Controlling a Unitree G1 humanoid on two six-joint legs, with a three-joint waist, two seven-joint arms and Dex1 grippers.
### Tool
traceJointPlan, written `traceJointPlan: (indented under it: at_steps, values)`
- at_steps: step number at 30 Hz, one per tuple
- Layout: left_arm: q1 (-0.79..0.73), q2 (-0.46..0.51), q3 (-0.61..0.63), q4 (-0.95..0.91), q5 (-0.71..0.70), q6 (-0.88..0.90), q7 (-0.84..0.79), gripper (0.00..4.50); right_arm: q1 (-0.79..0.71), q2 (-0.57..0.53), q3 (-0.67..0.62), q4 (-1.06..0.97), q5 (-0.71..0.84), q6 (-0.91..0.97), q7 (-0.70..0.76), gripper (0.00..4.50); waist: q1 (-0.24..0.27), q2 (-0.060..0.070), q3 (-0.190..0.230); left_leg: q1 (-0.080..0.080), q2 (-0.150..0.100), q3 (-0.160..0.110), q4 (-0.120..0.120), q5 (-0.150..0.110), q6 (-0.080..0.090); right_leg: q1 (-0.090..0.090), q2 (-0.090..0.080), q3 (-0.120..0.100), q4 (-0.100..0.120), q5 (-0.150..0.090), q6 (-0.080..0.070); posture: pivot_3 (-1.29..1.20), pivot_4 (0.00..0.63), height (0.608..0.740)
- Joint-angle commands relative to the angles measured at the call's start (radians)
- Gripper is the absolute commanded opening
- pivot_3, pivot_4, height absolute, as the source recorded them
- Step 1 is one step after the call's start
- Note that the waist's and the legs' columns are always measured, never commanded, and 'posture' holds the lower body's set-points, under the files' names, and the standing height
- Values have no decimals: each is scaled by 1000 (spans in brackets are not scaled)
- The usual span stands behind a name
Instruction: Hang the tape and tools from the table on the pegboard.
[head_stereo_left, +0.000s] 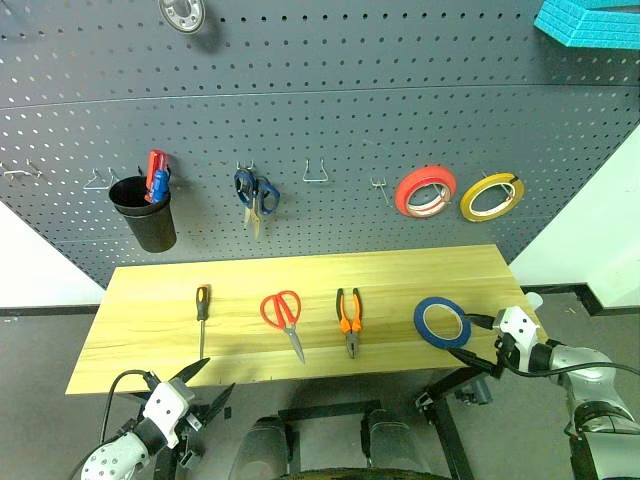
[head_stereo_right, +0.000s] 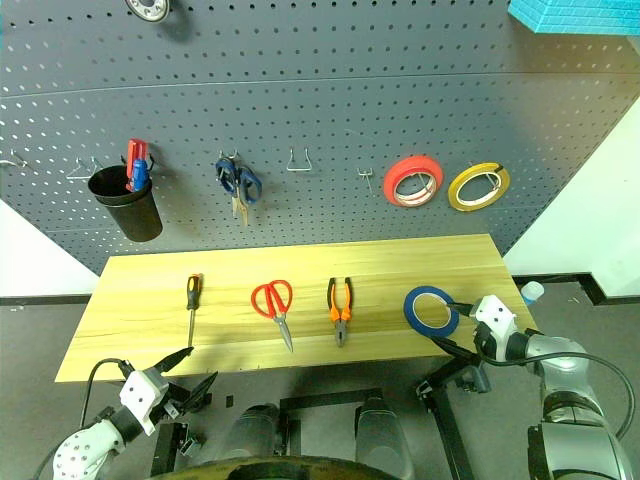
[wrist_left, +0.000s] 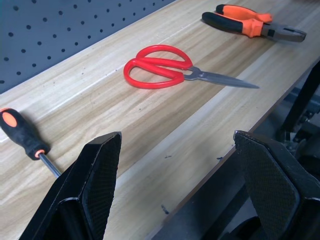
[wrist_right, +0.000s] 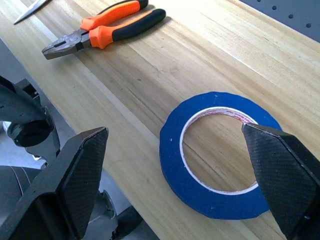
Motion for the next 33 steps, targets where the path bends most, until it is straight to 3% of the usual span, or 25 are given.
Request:
traceJointPlan:
  at_steps: [1, 5, 9, 15, 19, 26, 33]
  values:
    - [3, 4, 14, -53, 4, 26, 30, 3740, -21, -14, -6, -14, 0, 17, -2, 4500, 0, 0, 0, 0, 0, 0, 0, 0, 0, 0, 0, 0, 0, 0, 0, 144, 103, 736]
    - [-34, -24, 9, -131, 38, 127, 123, 3740, -22, -22, -3, -9, -10, 53, -19, 4500, 8, 0, 2, 0, 0, 0, 1, 0, 0, 0, 0, 0, 1, 0, 0, 136, 101, 736]
    - [-53, -47, -43, -334, 92, 336, 184, 3740, -22, -22, -11, -9, -6, 88, -17, 4500, 22, 0, 3, 0, 0, 0, 2, 0, 0, 0, 0, 0, 2, 0, 0, 123, 102, 736]
    - [-120, -36, -155, -589, 73, 632, 108, 3740, -12, -47, 12, -18, -62, 114, -126, 4500, 21, 0, 4, 0, 0, 0, 0, 0, 0, -1, 0, 0, 3, 0, 0, 96, 104, 736]
    - [-198, -24, -214, -685, 65, 822, 58, 3740, -12, -54, 35, -22, -87, 137, -123, 4500, 19, -1, 5, 0, -1, -1, 1, 0, 0, -1, 1, 0, 5, 0, 0, 88, 101, 736]
    - [-268, -17, -272, -667, 111, 889, 38, 3740, -3, -59, 54, -34, -110, 126, -118, 4500, -10, -3, 8, 1, -1, -1, 1, 0, 0, -1, 1, 0, 8, 0, 1, 70, 98, 736]
    - [-244, -16, -271, -659, 116, 884, 47, 3740, 10, -57, 53, -46, -102, 67, -84, 4500, -9, -6, 11, 2, -1, -1, 3, 0, 0, -1, 1, 0, 11, 0, 0, 67, 99, 736]
